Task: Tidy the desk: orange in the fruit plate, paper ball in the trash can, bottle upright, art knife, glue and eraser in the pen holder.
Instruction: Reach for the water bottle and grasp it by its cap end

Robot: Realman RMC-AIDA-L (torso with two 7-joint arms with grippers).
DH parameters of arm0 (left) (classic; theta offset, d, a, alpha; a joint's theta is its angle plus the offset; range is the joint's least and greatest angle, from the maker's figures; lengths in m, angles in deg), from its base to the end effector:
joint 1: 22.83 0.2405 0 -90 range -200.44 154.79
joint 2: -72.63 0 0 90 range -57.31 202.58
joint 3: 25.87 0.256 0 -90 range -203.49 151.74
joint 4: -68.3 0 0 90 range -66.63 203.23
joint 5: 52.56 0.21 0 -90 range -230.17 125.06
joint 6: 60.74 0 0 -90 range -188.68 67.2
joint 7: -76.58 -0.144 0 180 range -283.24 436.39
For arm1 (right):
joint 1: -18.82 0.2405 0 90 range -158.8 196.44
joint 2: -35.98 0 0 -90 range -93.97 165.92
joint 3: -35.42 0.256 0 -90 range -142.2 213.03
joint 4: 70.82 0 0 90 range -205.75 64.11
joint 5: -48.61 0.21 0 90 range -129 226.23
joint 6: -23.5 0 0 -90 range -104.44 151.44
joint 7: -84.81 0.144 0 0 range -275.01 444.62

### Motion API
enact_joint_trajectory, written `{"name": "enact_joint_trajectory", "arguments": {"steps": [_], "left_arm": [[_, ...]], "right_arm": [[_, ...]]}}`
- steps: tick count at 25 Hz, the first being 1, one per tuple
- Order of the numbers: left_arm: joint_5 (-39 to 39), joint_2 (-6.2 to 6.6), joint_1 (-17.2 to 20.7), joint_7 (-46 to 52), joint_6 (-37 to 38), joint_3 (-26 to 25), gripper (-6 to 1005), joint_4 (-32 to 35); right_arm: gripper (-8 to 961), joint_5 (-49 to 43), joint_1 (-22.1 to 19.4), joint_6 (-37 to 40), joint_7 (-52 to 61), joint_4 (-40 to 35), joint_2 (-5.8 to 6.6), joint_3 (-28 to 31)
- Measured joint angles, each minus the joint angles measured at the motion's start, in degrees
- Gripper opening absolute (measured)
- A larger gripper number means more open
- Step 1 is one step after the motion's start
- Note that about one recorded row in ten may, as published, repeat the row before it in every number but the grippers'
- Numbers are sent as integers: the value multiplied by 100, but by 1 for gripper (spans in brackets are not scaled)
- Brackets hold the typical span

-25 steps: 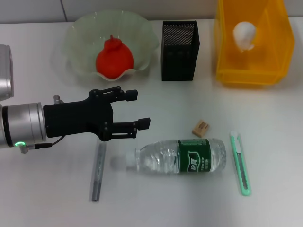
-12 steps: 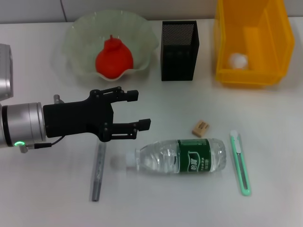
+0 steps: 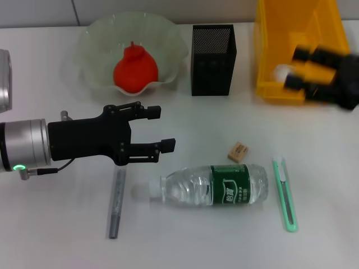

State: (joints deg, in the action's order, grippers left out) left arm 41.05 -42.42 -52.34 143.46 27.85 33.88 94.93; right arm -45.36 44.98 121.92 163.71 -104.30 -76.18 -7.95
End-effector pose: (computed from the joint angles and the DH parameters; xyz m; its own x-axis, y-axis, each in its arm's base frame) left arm -0.2531 0.3134 -0.0229 0.7935 0.2292 0.5637 0.3246 -0.9430 -0.0735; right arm 0.2643 0.3183 0.0567 0.6443 -0.2614 -0.7188 -0.4640 -0.8807 -0.0956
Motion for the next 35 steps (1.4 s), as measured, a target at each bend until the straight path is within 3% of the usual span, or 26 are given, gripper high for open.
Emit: {"name": "enact_joint_trajectory", "arguments": {"steps": [4,10,13,14,15,19,21,24,29,35], "left_arm": [[-1,1,-16,6,-11,-4,822,-9],[-1,2,-17,-23,-36,14,821,-30],[-2,2,10,-53,-40,8,821,-27],[-1,2,15,-62,-43,16,821,-27],[-1,2,15,-62,-43,16,821,-27],[3,-15,23,-79,-52,44,821,-6],[4,-22,25,-83,-53,46,821,-6],[7,-38,30,-130,-54,46,821,-6],[8,-47,39,-146,-59,40,820,-14],[8,-53,42,-149,-66,28,820,-8]], "right_arm": [[836,-612,40,-236,-3,-5,-102,2],[836,-816,94,-203,563,-390,-108,-133],[835,-1321,231,-203,1553,-1167,-155,-329],[835,-1821,417,-197,2352,-1752,-211,-485],[835,-1821,417,-197,2352,-1752,-211,-485],[835,-3062,953,-163,4200,-2880,-307,-1017],[835,-3230,1066,-146,4493,-2985,-305,-1122],[834,-3966,1618,56,5737,-3184,-265,-1443],[834,-4697,2119,198,6272,-3171,-301,-1542],[834,-4869,2333,149,6324,-2978,-312,-1678]]}}
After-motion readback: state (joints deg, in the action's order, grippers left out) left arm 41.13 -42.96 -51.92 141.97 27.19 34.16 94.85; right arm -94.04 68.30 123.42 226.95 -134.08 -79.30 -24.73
